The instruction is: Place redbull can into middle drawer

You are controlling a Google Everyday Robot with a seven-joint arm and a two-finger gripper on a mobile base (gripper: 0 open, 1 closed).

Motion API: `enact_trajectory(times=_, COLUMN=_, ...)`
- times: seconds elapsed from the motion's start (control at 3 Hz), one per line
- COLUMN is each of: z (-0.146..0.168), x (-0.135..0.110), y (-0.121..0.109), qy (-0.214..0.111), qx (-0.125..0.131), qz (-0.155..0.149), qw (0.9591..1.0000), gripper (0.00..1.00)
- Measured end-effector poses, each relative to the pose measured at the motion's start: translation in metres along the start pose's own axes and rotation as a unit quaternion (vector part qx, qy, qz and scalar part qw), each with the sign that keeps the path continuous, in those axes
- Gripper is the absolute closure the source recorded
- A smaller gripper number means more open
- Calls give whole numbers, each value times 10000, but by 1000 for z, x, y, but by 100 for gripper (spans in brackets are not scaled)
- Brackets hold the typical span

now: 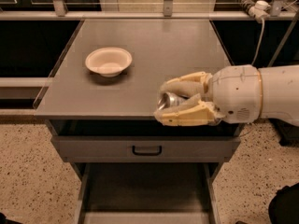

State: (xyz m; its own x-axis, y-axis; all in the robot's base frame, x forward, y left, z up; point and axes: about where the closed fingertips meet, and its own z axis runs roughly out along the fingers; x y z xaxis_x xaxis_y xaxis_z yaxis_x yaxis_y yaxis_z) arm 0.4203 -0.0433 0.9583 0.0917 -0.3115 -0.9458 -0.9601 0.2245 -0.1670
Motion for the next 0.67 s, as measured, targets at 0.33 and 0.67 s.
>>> enact_trajectory(times=0.33, z=8, x=-10, y=3, qy=-94, qx=-127, qz=-196, qw=9997, gripper=100)
enact_trajectory(times=0.67, z=19, x=22, y=4, qy=-554, qx=77, qz=79, qw=9984, gripper=100)
